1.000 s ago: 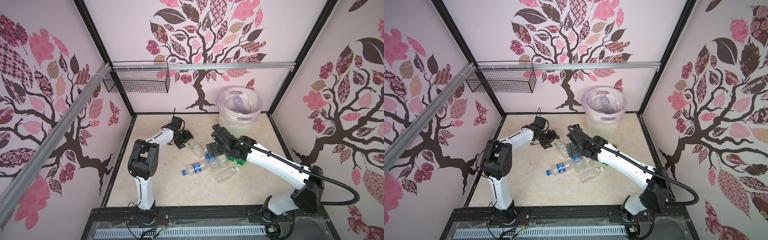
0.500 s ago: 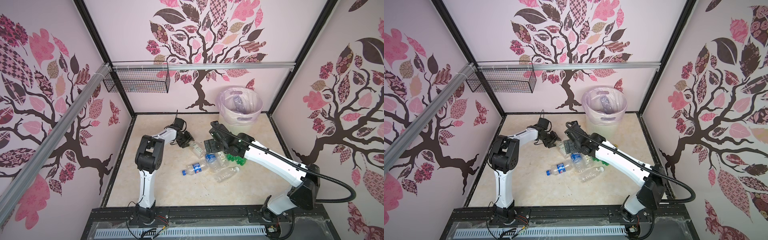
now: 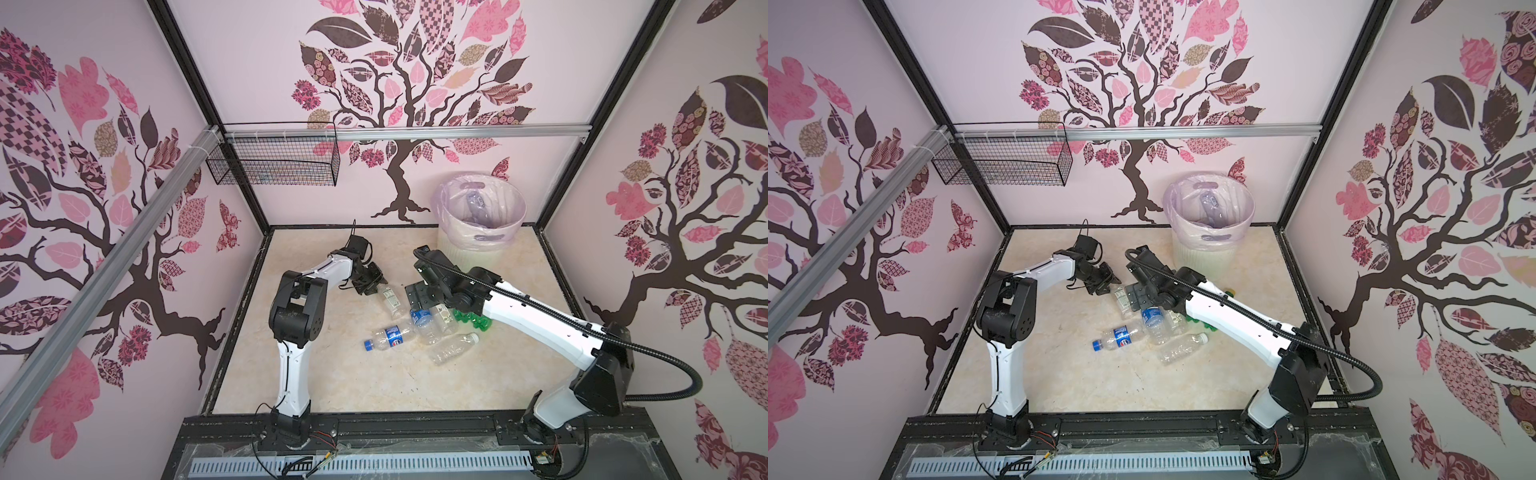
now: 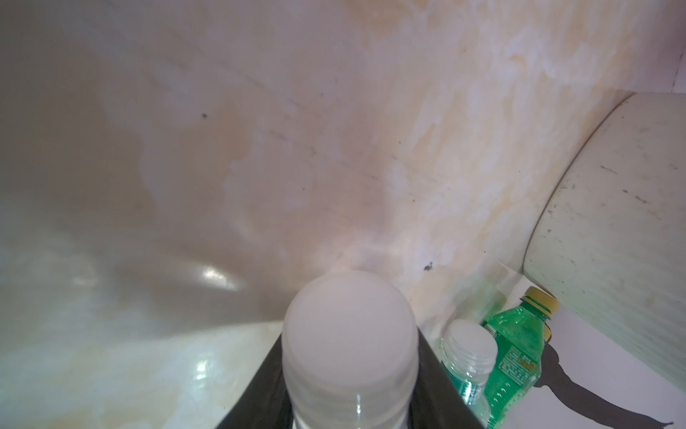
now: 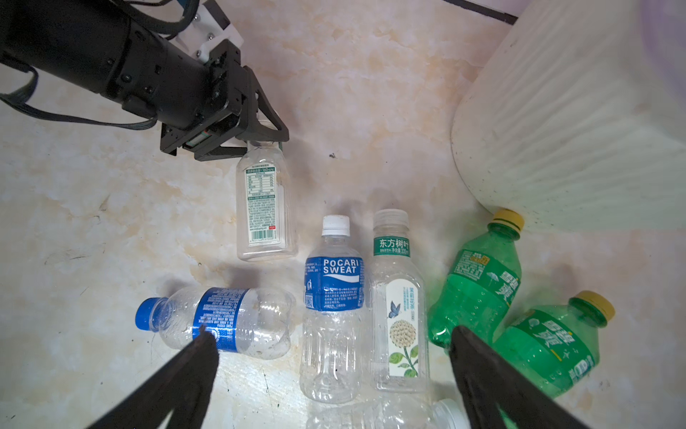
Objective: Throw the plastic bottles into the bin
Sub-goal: 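Lower the left gripper onto the clear tea bottle with green label and close it, then lift the tea bottle with the left gripper while the right gripper grasps it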
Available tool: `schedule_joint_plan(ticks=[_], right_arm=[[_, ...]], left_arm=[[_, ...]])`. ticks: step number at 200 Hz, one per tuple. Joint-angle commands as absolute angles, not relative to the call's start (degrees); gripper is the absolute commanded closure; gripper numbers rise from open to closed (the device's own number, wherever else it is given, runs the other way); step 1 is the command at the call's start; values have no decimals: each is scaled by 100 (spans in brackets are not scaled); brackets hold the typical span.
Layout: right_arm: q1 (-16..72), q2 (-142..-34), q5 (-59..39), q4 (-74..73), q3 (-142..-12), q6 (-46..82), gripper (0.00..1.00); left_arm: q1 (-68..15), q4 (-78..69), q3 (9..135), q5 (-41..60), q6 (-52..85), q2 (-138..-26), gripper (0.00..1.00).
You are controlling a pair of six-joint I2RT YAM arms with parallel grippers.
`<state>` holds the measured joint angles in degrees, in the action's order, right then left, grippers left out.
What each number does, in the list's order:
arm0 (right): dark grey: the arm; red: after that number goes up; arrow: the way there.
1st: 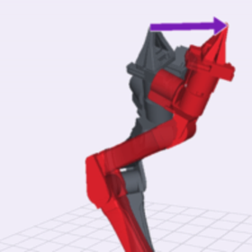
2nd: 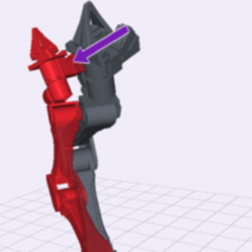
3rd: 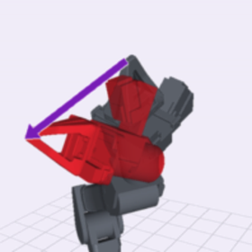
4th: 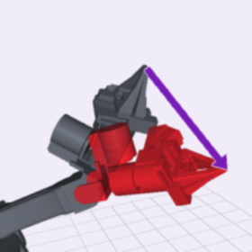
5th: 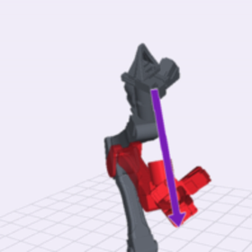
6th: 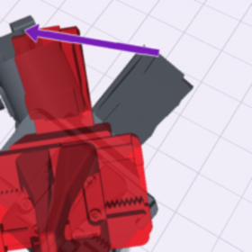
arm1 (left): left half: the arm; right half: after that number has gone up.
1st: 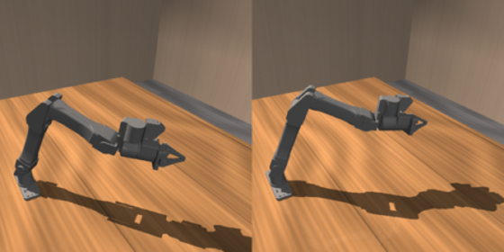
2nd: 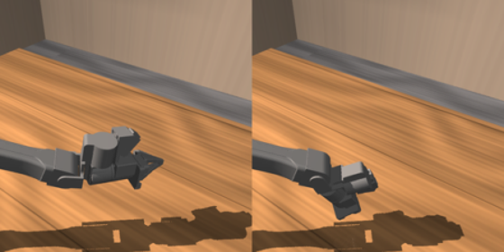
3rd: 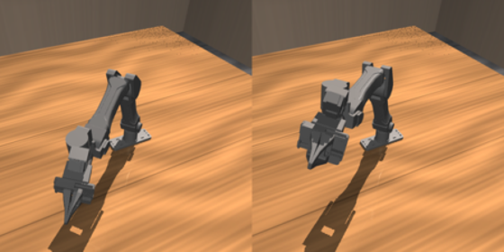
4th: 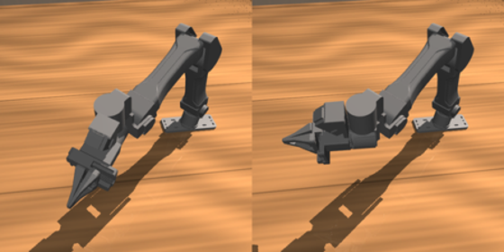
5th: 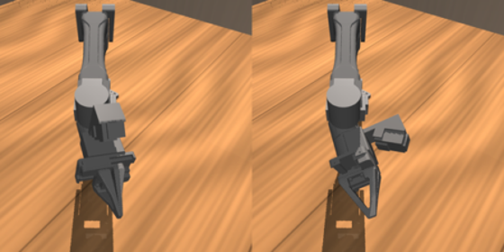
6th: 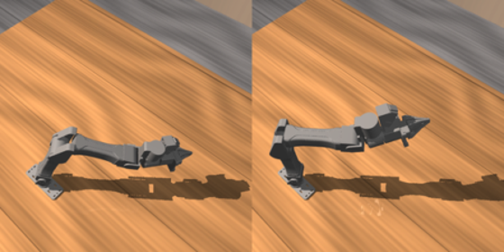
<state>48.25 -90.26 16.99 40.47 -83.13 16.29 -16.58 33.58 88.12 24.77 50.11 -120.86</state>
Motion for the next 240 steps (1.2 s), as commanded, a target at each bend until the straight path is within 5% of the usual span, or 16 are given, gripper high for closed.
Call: schedule_joint_plan(ticks=[1,135,240], right_arm=[[4834,-9242,1618,4157,-8703,1129,1],[4834,-9046,187,2668,-8051,2166,1],[4843,-9751,70,2968,-8431,1905,8]], left_arm=[[-1625,3325,8782,2480,5113,-11557,65],[-1584,3567,7861,2979,5424,-9900,66],[-1734,3837,8145,2977,5510,-9834,66]])
